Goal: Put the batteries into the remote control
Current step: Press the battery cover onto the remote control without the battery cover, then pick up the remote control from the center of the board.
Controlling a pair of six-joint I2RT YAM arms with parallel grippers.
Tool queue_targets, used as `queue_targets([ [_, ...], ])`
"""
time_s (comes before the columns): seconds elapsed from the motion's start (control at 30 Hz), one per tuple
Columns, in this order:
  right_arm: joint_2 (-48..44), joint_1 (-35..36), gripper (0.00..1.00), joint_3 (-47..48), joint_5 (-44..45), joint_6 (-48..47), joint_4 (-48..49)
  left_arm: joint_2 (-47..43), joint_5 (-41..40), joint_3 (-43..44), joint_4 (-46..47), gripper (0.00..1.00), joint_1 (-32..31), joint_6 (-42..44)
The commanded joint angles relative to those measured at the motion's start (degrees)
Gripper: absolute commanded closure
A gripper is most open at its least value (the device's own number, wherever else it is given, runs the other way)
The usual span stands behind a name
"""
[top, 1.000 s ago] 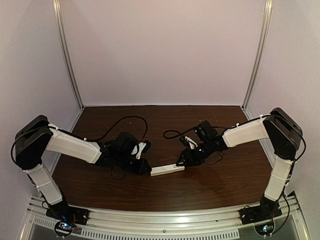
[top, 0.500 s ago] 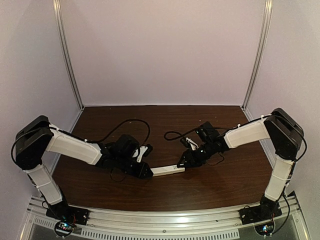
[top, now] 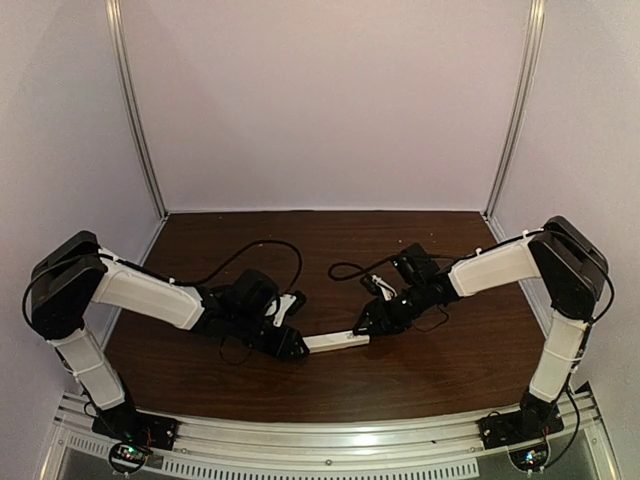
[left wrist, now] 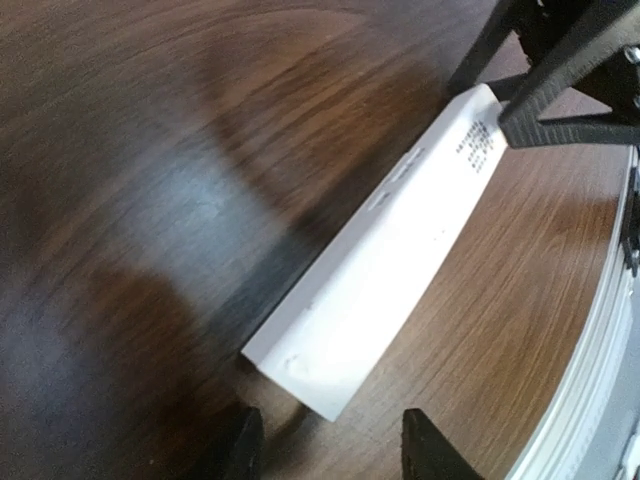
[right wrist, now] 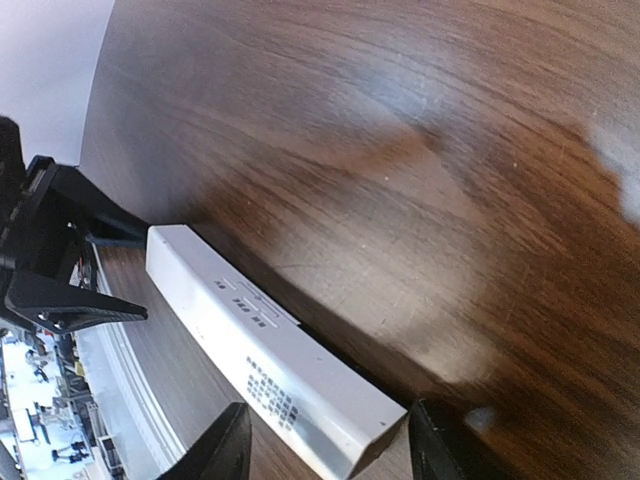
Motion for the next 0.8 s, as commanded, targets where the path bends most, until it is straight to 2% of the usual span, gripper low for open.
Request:
queue_targets([
  [0.0,-4.5,-2.4,0.41,-1.5,-0.5,-0.9,-0.2,-5.0,-2.9,0.9,-3.5,0.45,1.5,3.0],
  [0.17,-9.7,-5.7,0.34,-2.8,0.1,-2.3,-0.6,-7.2,-4.0,5.8,-8.8,0.25,1.7,12.4],
  [0.23,-12.3,-7.0,0.33,-3.4,1.4,-2.9,-0.8,-5.5,-3.6,9.8,-12.2,0.21,1.6,17.5],
  [0.4,-20.9,-13.1,0.28,-7.6,1.9,-1.3,2.8,1.7,-2.7,21.9,-21.6,0.24,0.3,28.4],
  [0.53,-28.1,-16.7,0.17,-11.6,2.4,-0.2,5.9,10.1,-2.4,31.8,-30.5,0.28,-1.8,35.8],
  [0.77,-34.2,-20.2,0.19,-13.9,0.3,-0.1,7.0,20.1,-1.9,42.5,-35.1,0.3,-4.3,41.3],
])
